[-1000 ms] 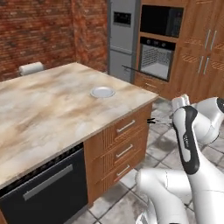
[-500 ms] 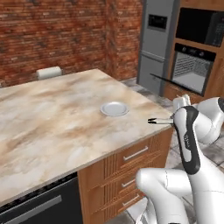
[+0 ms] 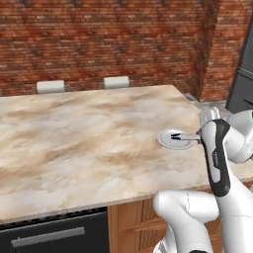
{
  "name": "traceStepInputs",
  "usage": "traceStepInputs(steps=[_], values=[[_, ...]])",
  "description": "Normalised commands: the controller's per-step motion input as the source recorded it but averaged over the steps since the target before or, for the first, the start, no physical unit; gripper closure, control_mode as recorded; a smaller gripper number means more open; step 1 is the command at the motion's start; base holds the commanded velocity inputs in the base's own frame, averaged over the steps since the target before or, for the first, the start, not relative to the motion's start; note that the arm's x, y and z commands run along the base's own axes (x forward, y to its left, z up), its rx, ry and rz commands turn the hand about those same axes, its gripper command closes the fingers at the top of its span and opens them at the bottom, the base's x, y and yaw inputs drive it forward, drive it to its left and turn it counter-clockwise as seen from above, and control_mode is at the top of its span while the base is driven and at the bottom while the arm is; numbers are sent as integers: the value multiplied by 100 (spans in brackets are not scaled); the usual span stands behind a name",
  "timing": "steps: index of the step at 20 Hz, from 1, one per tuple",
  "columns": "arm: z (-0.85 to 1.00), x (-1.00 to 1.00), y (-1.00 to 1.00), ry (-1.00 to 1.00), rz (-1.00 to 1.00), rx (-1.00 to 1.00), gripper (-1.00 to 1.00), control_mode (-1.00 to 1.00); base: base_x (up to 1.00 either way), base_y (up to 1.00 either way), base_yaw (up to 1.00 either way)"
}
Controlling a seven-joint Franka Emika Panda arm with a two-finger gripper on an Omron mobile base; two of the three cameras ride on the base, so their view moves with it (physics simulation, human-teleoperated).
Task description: Pick up the tongs from the counter and place them near the plate next to the oven.
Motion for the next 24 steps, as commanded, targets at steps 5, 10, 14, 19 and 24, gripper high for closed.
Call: traceStepInputs(steps=[5, 10, 14, 19, 24], values=[[0, 0, 0, 0, 0, 0, 100, 100, 42, -42, 59], [-34, 5, -55, 21, 22, 0, 100, -100, 0, 0, 0], [-20, 0, -39, 29, 0, 0, 100, -100, 0, 0, 0], [-29, 0, -24, 36, -1, -3, 100, -100, 0, 0, 0], [-49, 0, -21, 16, 0, -1, 100, -100, 0, 0, 0]])
